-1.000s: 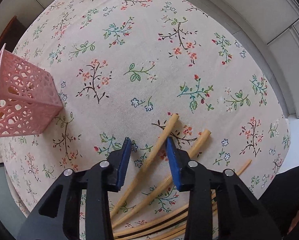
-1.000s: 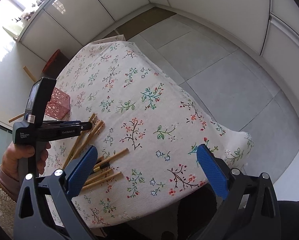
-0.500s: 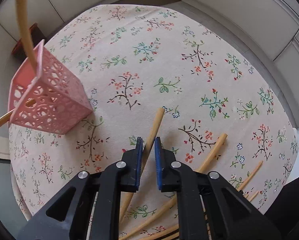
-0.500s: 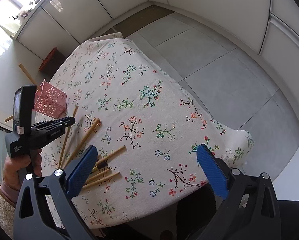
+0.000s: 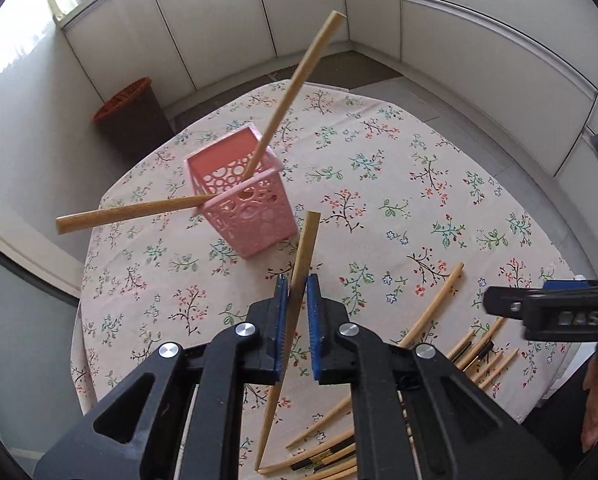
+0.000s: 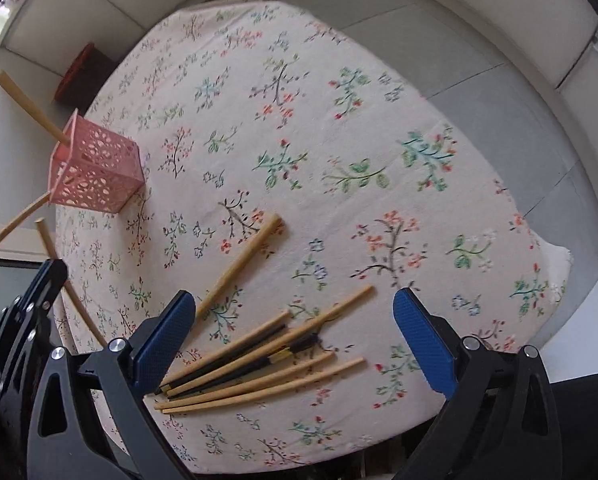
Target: Organize utensils
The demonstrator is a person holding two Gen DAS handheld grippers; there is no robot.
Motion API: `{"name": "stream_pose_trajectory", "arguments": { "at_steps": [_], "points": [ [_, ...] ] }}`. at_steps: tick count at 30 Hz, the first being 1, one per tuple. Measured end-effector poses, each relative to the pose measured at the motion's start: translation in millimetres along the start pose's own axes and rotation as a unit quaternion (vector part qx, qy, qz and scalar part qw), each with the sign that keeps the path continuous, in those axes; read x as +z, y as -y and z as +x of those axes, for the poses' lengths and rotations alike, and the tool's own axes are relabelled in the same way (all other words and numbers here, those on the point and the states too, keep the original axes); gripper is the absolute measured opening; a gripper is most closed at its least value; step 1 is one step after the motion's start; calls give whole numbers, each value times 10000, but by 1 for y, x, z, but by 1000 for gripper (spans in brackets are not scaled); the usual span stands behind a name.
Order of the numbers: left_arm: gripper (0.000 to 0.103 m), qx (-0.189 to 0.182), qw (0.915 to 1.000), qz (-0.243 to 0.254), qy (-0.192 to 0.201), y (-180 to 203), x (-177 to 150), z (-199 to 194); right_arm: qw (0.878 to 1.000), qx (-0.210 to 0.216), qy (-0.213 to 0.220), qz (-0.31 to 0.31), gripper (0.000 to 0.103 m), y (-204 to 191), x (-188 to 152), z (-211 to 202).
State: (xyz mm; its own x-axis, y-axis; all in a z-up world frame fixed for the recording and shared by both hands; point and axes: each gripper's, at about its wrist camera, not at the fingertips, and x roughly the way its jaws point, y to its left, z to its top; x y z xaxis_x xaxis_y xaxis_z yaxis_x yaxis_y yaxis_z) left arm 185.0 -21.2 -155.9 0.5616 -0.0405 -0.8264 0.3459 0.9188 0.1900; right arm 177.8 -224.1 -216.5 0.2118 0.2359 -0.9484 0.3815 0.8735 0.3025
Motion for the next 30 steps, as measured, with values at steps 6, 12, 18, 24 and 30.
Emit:
{"name": "stream_pose_trajectory", "arguments": {
  "at_steps": [6, 12, 18, 24, 30],
  "points": [
    [8, -18, 9991, -339, 238, -24, -3, -13, 9965, -430, -697, 182, 83, -27, 7, 46],
    [8, -78, 9977, -457, 497, -31, -4, -29, 9952, -716, -518, 426, 68, -42, 10, 57],
    [8, -139, 9956, -672, 640, -43, -4, -40, 9935, -1070, -228, 313, 38, -63, 11, 56],
    [8, -186, 9945, -781, 671, -48, -5, -43, 9978, -590, -23, 307, 18, -68, 14, 54],
    [8, -326, 9942, -993, 261, -61, -12, -26, 9993, -116, 70, 359, 16, -53, 22, 33]
  ]
}}
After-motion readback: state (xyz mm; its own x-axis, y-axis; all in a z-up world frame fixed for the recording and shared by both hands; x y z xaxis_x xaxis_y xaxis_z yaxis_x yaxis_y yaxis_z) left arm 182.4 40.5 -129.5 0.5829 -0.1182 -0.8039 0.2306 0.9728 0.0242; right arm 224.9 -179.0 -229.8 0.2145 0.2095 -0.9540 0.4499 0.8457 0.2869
